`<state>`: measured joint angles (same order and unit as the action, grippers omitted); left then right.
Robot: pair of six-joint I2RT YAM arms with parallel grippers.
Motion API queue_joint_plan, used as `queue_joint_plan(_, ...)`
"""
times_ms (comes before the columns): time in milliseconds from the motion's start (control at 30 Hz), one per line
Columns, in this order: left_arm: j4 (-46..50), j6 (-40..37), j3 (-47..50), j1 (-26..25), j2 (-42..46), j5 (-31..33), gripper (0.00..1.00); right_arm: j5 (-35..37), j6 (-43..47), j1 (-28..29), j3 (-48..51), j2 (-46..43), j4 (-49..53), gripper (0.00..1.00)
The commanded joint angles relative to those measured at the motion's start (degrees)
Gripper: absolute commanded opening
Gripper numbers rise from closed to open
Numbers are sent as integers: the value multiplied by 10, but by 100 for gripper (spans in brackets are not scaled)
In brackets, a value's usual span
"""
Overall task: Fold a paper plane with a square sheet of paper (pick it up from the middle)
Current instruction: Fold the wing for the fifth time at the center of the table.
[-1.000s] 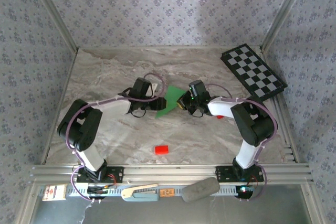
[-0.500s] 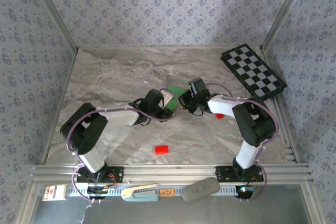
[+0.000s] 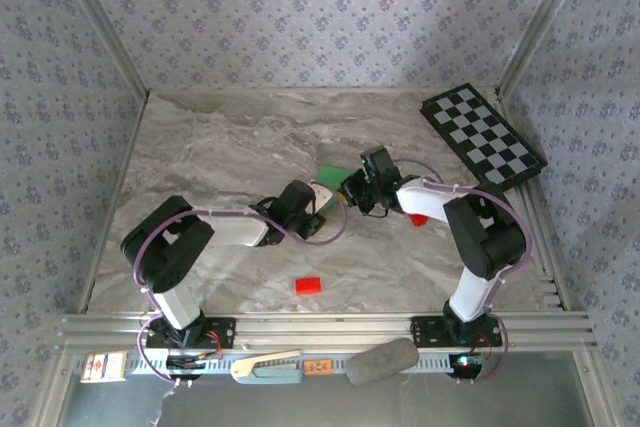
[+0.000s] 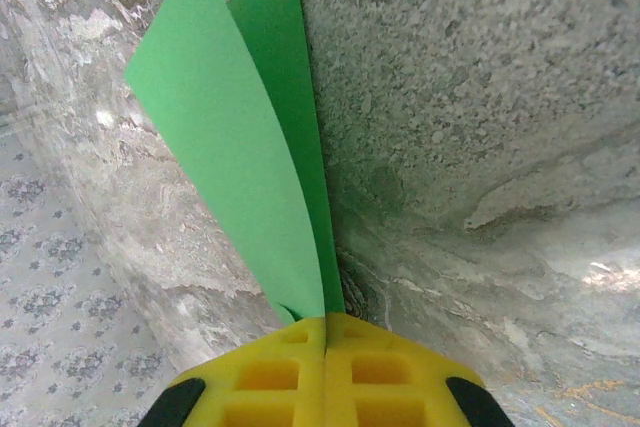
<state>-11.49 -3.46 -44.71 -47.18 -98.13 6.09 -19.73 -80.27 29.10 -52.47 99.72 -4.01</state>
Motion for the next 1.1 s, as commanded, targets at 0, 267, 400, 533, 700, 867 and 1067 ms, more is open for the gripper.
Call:
queue_joint_plan(0, -27, -17, 2, -5, -7, 9, 44, -9, -12, -3, -15, -15, 27, 6)
queue_joint_plan(267, -34, -7, 5, -5, -3, 5, 37, -13, -13, -1, -18, -10, 36, 8)
queue_joint_plan(400, -37, -4, 5, -5, -6, 0, 33, -15, -12, 0, -20, -7, 39, 8)
queue_joint_plan(533, -36, -1, 5, -5, -10, -3, 33, -19, -11, 2, -22, -2, 41, 9)
queue_joint_plan(700, -35, 5, 3, -5, -14, -10, 34, -24, -9, 6, -28, 7, 47, 9)
queue_joint_plan(867, -33, 8, 4, -5, -10, -14, 38, -23, -7, 7, -32, 12, 56, 9)
queue_joint_plan(1067, -35, 11, 5, -5, -4, -18, 37, -21, -2, 9, -38, 17, 69, 10)
